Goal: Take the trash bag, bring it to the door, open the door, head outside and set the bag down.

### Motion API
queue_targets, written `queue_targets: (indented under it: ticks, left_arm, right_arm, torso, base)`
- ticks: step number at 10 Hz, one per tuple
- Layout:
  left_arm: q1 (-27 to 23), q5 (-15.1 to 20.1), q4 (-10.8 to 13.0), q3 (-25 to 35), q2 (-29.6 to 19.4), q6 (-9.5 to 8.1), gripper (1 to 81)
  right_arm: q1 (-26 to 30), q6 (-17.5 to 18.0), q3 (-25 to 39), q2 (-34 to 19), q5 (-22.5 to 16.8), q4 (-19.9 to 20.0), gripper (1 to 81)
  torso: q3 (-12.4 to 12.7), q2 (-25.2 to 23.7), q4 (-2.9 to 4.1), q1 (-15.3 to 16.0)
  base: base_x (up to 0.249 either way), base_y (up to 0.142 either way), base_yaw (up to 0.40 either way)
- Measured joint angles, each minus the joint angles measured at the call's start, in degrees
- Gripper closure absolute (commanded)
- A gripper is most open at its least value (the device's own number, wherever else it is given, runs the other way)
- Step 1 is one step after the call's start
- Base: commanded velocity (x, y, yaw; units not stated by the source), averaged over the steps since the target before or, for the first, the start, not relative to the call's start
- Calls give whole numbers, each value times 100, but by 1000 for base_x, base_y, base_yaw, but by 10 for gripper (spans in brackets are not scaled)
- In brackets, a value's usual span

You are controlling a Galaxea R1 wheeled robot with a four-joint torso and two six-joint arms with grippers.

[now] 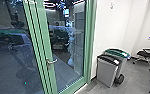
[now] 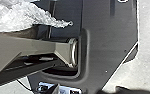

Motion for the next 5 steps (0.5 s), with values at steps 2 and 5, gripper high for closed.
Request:
queue_targets:
  ticks: [2,5]
  left_arm:
    - [0,0,0,0,2,0,811]
    - [2,0,0,-2,4,2,811]
  right_arm:
    - [0,0,0,0,0,2,10]
    - [-2,0,0,0,0,0,10]
  torso:
    - [0,0,0,0]
    - [0,0,0,0]
  base:
    - [169,0,0]
    - [169,0,0]
